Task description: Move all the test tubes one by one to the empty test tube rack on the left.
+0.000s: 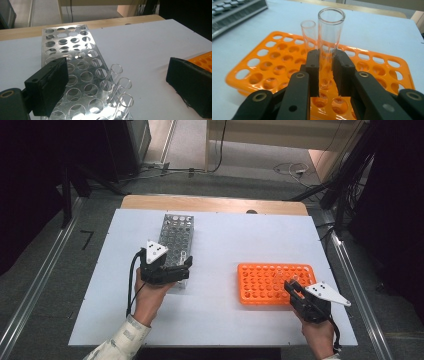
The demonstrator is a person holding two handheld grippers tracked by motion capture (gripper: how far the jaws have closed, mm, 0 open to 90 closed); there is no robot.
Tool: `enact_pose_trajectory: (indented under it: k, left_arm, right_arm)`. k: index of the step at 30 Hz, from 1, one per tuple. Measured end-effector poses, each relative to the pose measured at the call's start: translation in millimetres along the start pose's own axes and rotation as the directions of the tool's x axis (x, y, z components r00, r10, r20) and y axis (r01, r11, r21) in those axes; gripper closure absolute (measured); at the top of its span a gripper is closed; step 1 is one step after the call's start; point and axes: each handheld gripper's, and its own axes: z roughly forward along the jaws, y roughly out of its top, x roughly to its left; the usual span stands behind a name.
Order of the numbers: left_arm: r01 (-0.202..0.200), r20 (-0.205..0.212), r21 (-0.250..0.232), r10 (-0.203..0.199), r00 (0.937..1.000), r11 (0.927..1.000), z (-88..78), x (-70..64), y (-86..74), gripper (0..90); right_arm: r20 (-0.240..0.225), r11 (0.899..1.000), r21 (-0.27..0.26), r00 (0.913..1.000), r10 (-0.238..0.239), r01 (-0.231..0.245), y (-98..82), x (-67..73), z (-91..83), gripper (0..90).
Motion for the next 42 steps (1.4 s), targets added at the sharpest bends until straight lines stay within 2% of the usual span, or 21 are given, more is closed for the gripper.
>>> enact_pose_trajectory:
  k: [6,12,15,19,20,22,26,28,29,36,42]
  left_arm:
    - [-0.006,0.020,0.001,0.006,0.9998,1.0000,0.3,-4.3,0.5,4.2]
    - [-0.011,0.032,-0.005,0.012,0.9994,0.9999,0.3,-10.1,1.0,4.7]
    - [-0.013,0.043,-0.010,0.014,0.9990,0.9999,0.0,-13.7,1.8,4.8]
    - [-0.021,0.053,-0.009,0.021,0.9984,0.9997,1.3,-18.2,2.6,4.9]
    - [-0.018,0.051,-0.010,0.018,0.9985,0.9998,1.9,-19.8,2.7,4.9]
    - [-0.019,0.059,-0.011,0.019,0.9981,0.9998,2.9,-22.5,2.8,4.9]
    - [-0.025,0.077,-0.012,0.026,0.9967,0.9996,4.6,-29.1,1.4,4.9]
    - [-0.023,0.093,-0.012,0.024,0.9954,0.9997,5.1,-33.2,1.4,4.9]
    - [-0.028,0.096,-0.013,0.029,0.9950,0.9995,5.1,-35.9,1.4,5.6]
    - [-0.060,0.158,-0.007,0.060,0.9856,0.9982,6.7,-52.4,1.6,8.3]
    - [-0.088,0.224,-0.009,0.087,0.9706,0.9961,9.4,-68.6,0.8,16.4]
  right_arm:
    - [-0.034,1.000,-0.003,0.9994,0.004,-0.004,7.8,5.8,-10.5,73.3]
    - [-0.102,1.000,-0.004,0.9946,-0.019,0.019,14.0,20.5,-12.2,73.3]
    - [-0.147,0.999,0.005,0.9884,-0.038,0.039,18.1,31.5,-6.9,73.3]
    - [-0.219,0.999,0.020,0.9748,-0.044,0.049,22.9,47.2,1.9,73.3]
    - [-0.245,0.998,0.024,0.9682,-0.047,0.055,24.6,53.9,5.2,73.3]
    - [-0.278,0.997,0.033,0.9584,-0.064,0.076,27.3,65.1,10.0,73.3]
    - [-0.340,0.988,0.051,0.9330,-0.118,0.143,34.4,90.8,25.5,73.3]
    - [-0.355,0.984,0.059,0.9250,-0.136,0.168,37.5,99.3,33.8,73.3]
    - [-0.358,0.983,0.064,0.9237,-0.137,0.171,38.7,102.4,38.5,73.3]
    - [-0.377,0.977,0.094,0.9156,-0.141,0.189,48.0,113.9,67.0,73.3]
    - [-0.384,0.977,0.101,0.9132,-0.135,0.187,53.6,120.6,80.1,73.4]
